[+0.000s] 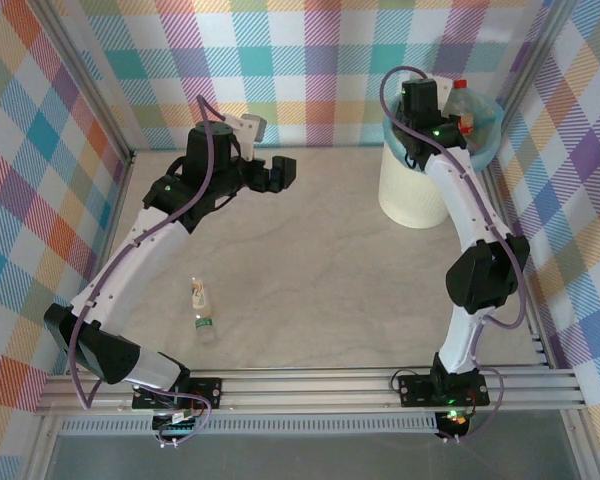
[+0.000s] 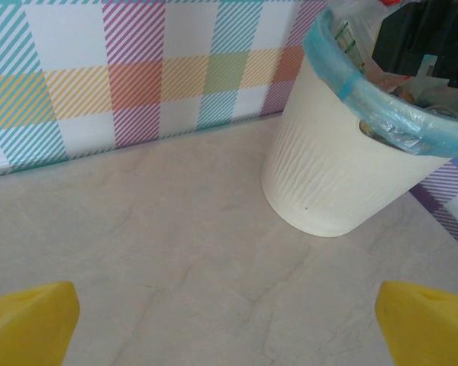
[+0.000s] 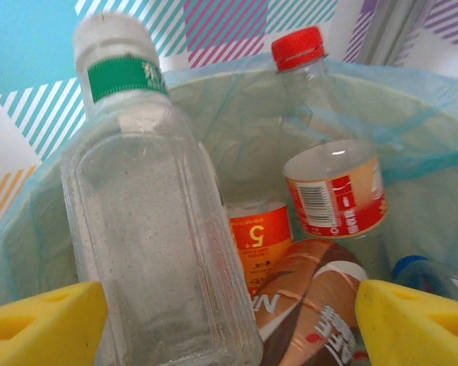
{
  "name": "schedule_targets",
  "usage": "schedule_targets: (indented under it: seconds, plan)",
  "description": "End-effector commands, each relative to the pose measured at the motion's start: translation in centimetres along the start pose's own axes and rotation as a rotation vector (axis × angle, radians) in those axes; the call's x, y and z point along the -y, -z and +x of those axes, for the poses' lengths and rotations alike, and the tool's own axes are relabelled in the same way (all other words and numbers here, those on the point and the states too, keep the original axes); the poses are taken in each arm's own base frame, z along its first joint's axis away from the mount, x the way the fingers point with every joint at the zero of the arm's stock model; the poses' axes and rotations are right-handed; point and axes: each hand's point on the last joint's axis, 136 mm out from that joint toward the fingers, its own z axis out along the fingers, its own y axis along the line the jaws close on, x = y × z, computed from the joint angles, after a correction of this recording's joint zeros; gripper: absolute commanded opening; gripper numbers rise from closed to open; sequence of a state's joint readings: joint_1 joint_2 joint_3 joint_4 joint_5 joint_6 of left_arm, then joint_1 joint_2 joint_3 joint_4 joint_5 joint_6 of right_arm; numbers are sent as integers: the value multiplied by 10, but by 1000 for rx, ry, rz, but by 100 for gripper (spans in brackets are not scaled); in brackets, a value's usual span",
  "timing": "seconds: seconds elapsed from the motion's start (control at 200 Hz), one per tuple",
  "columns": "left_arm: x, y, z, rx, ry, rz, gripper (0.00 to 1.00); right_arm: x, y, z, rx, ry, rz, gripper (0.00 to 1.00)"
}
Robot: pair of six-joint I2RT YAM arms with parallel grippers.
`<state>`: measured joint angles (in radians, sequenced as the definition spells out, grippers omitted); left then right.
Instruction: Put the plastic bottles in the bin
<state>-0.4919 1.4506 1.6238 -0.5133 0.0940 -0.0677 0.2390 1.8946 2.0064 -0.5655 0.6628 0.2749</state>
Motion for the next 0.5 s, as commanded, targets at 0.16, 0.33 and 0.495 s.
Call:
schedule_targets:
  seconds: [0.16, 0.33, 0.495]
  plan:
    - [-1, 7, 3, -12, 28, 6, 99, -19, -24, 4, -47, -85, -126, 83]
    - [-2, 7, 4, -14, 30, 5, 99, -11, -27, 2, -50, -105, -119, 69]
    - [-2, 8, 4, -13, 29, 3, 99, 4, -15, -6, -25, -139, -80, 58]
